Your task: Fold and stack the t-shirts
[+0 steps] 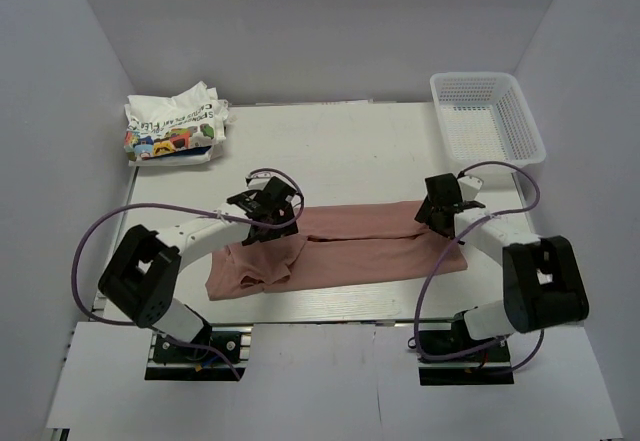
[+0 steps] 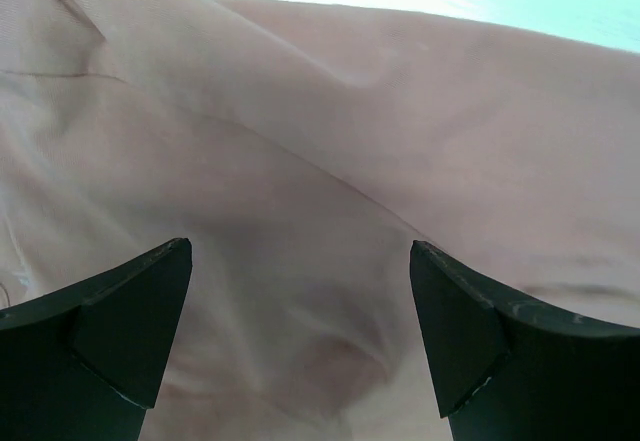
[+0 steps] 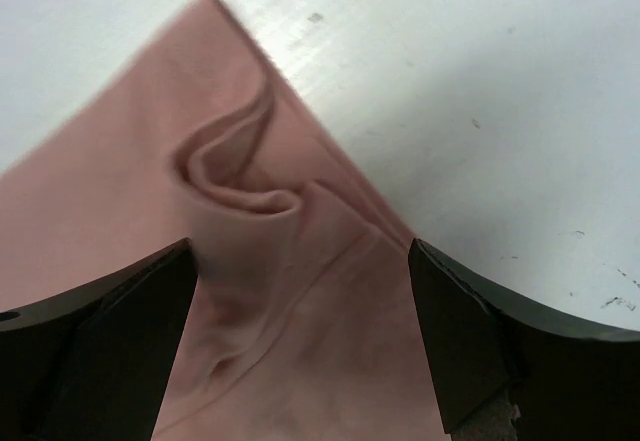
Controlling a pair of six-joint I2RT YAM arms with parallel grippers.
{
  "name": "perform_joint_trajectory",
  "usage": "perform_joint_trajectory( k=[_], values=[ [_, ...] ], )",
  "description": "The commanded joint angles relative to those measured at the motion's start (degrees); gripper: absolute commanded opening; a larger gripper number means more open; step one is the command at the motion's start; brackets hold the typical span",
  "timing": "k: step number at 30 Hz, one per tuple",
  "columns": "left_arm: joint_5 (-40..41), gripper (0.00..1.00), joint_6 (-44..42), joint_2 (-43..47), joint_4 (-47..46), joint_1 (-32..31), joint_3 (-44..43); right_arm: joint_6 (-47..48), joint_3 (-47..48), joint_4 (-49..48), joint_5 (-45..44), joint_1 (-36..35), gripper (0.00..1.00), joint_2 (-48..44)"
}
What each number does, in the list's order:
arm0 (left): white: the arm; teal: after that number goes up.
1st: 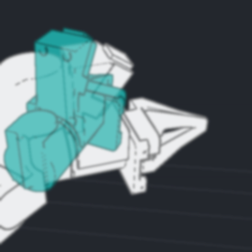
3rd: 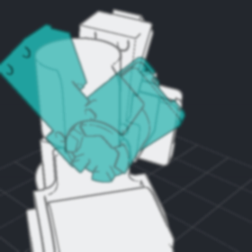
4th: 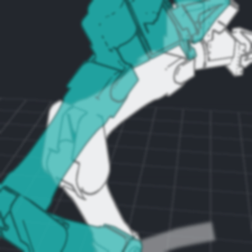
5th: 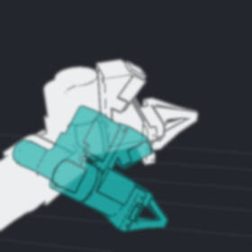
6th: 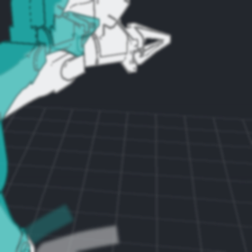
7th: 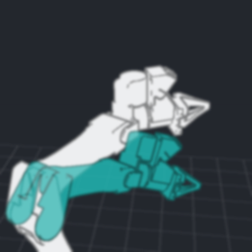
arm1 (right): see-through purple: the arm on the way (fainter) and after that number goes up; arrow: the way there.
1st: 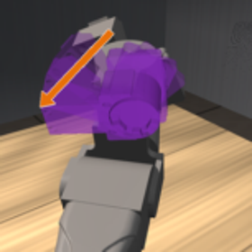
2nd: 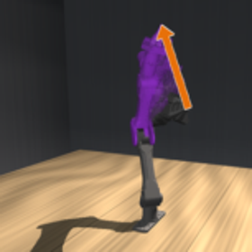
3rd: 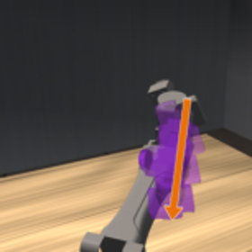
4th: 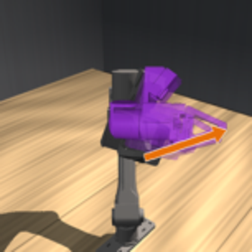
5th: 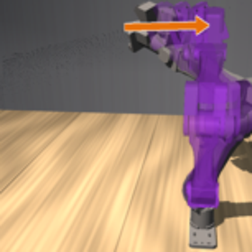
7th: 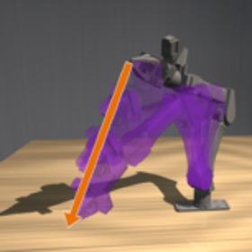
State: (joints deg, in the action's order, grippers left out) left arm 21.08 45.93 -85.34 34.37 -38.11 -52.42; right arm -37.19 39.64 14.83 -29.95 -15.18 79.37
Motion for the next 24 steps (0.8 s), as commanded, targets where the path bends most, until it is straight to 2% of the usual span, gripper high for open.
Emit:
perform_joint_trajectory(
  k=[1,5,13,16,18,19,21,23,24],
  values=[
    [2.3,1.0,0.8,-1.7,-4.5,2.2,0.7,-2.2,1.1,0.7,-3.2,1.9,0.9,4.6],
    [1.1,1.0,0.8,-2.9,-5.0,4.2,2.1,-3.1,1.5,3.5,-2.7,6.2,0.9,5.4],
    [-3.3,1.0,-1.0,-3.6,-9.3,8.5,5.3,-0.8,-3.8,2.3,-2.3,11.2,0.9,-10.8],
    [-3.9,1.0,-1.5,-4.4,-8.6,9.0,4.5,4.1,-3.1,2.6,1.0,11.2,0.9,-14.2],
    [-3.9,1.0,-1.5,-5.6,-7.0,9.0,1.6,7.0,-2.5,2.7,5.6,11.1,0.9,-15.3],
    [-3.9,1.0,-1.5,-5.6,-6.4,9.0,0.4,7.8,-2.6,2.0,12.1,11.0,0.9,-17.1],
    [-4.6,1.0,-2.1,-6.2,-5.4,9.0,-2.4,10.2,-5.1,-4.3,18.2,10.8,0.9,-18.7],
    [-5.5,1.0,-2.7,-5.6,-5.4,9.0,-3.0,10.6,-7.6,-11.0,32.3,10.6,0.9,-19.4],
    [-6.4,1.0,-3.2,-4.8,-6.9,9.0,-3.0,10.9,-8.7,-17.0,34.0,10.3,0.9,-19.2]
  ],
)
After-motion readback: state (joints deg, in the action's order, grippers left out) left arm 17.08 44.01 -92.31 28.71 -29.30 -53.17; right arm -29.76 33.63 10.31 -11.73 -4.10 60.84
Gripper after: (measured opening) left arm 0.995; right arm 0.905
